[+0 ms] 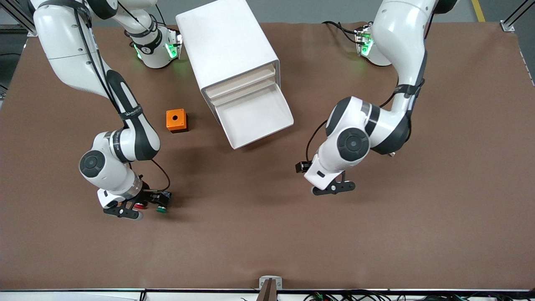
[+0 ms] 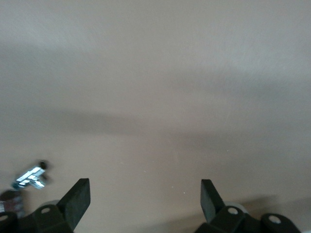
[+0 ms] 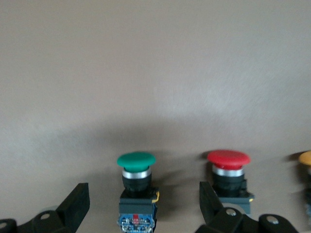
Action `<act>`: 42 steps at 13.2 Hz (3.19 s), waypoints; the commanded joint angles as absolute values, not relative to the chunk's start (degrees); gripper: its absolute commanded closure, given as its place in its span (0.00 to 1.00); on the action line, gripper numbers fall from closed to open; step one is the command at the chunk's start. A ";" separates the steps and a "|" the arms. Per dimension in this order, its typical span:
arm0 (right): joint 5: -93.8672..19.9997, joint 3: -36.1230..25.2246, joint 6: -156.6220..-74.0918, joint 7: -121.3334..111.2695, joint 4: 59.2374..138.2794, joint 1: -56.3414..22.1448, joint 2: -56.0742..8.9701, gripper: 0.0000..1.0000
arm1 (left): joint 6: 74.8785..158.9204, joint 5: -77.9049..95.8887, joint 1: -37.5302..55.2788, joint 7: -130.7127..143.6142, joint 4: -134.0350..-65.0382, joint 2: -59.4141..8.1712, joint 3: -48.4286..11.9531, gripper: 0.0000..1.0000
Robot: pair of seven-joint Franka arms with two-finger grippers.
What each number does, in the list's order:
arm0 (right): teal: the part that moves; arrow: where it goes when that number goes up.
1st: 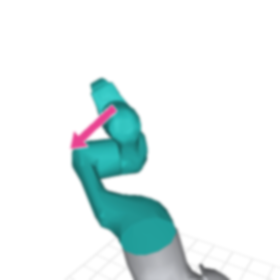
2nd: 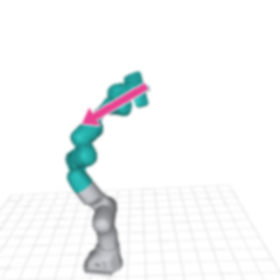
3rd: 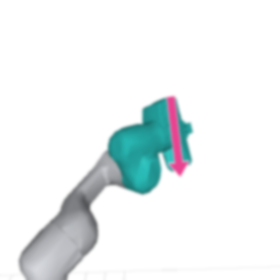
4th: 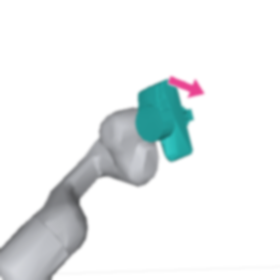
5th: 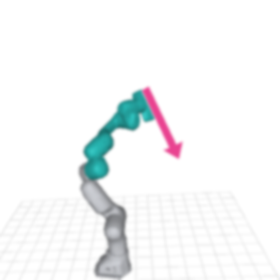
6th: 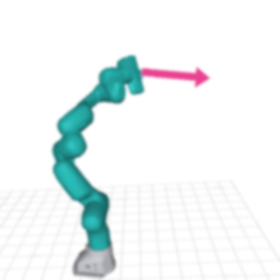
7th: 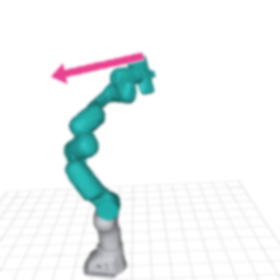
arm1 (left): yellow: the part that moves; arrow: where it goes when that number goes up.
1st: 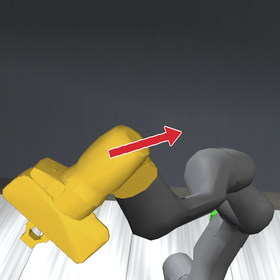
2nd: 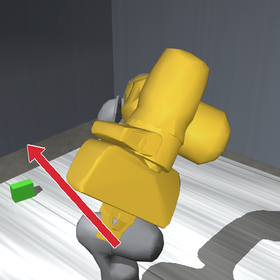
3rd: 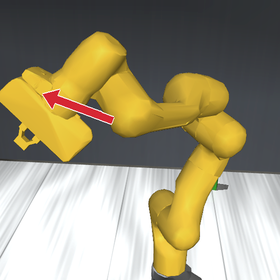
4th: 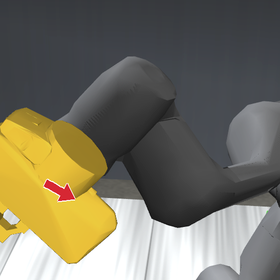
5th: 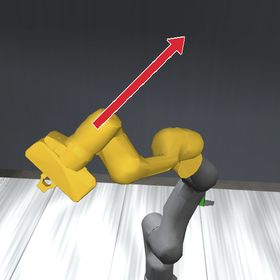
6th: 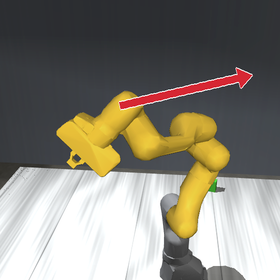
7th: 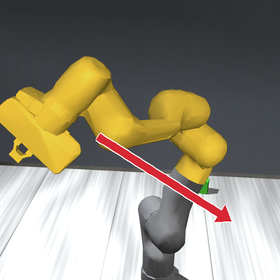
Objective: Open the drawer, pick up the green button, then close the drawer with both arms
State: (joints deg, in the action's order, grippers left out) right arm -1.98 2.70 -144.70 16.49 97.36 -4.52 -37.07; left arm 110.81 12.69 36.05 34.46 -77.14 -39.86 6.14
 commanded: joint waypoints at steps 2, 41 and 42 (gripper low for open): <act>-2.29 3.52 -139.14 15.47 98.44 -1.76 -29.37 0.00 | 112.23 13.27 40.76 44.72 -76.82 -41.83 6.24 0.00; 0.79 -0.88 -95.54 0.00 91.14 3.43 0.70 0.00 | 108.64 4.24 28.85 65.22 -79.01 -30.51 -3.43 0.00; 0.70 -0.88 -95.45 0.09 91.14 3.34 0.79 0.00 | 107.41 2.65 26.83 64.52 -78.93 -29.02 -3.43 0.00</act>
State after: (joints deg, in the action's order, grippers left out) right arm -0.19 -1.34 -95.73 0.66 92.23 3.14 1.36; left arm 109.08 5.51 29.48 65.13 -77.24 -32.30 -3.04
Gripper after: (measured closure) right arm 0.000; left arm 0.000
